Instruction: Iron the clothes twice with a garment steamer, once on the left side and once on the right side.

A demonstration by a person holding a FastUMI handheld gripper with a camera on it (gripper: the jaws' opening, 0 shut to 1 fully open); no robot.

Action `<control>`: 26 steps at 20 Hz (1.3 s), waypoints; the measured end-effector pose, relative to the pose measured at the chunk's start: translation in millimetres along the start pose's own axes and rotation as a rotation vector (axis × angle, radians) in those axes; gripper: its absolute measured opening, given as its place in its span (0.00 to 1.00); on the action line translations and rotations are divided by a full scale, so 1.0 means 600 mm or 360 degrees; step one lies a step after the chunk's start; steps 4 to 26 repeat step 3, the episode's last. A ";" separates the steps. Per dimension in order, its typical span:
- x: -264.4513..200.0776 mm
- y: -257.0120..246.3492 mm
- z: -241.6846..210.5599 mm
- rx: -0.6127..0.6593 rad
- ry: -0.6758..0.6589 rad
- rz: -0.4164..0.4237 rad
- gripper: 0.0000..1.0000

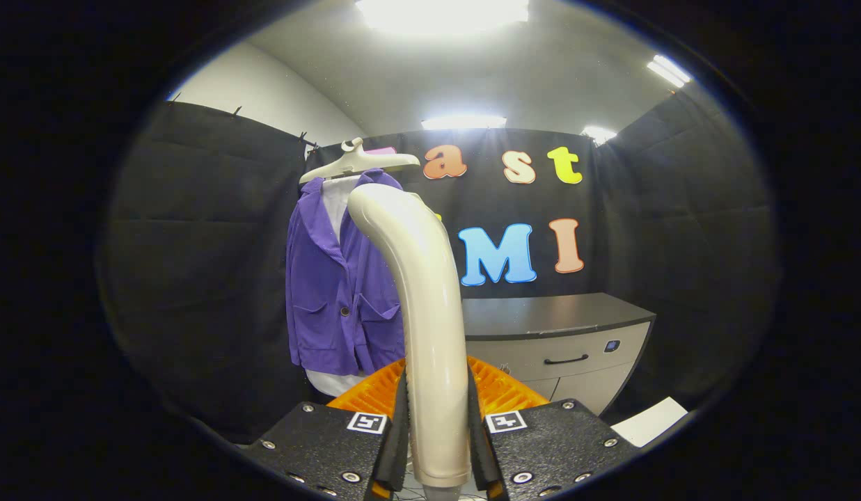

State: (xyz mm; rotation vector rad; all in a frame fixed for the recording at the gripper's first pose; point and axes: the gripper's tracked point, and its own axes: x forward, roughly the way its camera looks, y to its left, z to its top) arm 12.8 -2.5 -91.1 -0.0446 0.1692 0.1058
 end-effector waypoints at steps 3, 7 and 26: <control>-0.001 0.035 0.000 -0.0024 -0.0002 0.0032 0.37; -0.001 0.035 0.000 -0.0024 -0.0002 0.0032 0.37; -0.001 0.035 0.000 -0.0024 -0.0002 0.0032 0.37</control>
